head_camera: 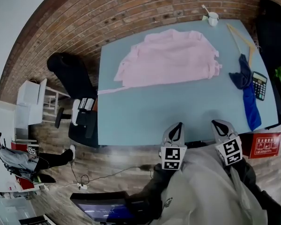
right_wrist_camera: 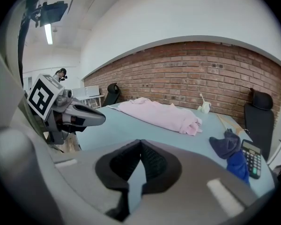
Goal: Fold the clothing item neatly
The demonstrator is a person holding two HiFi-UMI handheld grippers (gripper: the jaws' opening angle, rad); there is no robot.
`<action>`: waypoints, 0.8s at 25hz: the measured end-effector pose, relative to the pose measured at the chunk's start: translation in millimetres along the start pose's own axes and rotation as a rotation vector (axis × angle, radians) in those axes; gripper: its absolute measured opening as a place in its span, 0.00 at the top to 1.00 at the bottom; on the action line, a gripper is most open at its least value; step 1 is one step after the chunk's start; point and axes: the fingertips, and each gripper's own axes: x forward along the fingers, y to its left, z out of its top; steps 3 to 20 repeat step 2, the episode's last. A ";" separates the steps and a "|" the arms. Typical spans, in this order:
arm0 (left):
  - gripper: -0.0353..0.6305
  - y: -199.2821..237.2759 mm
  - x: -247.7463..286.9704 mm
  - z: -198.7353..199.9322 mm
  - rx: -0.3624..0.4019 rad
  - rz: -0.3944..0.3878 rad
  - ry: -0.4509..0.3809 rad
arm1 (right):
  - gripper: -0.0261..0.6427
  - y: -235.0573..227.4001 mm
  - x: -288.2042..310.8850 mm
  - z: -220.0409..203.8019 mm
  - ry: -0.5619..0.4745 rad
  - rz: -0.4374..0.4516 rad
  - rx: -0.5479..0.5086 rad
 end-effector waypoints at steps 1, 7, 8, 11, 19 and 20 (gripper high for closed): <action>0.94 -3.4 0.2 -0.3 0.014 -0.006 0.001 | 0.96 -0.7 -0.6 -0.5 -0.004 -0.001 0.003; 0.94 -6.7 0.3 -0.5 0.028 -0.012 0.001 | 0.96 -1.4 -1.1 -1.2 -0.008 -0.002 0.005; 0.94 -6.7 0.3 -0.5 0.028 -0.012 0.001 | 0.96 -1.4 -1.1 -1.2 -0.008 -0.002 0.005; 0.94 -6.7 0.3 -0.5 0.028 -0.012 0.001 | 0.96 -1.4 -1.1 -1.2 -0.008 -0.002 0.005; 0.94 -6.7 0.3 -0.5 0.028 -0.012 0.001 | 0.96 -1.4 -1.1 -1.2 -0.008 -0.002 0.005; 0.94 -6.7 0.3 -0.5 0.028 -0.012 0.001 | 0.96 -1.4 -1.1 -1.2 -0.008 -0.002 0.005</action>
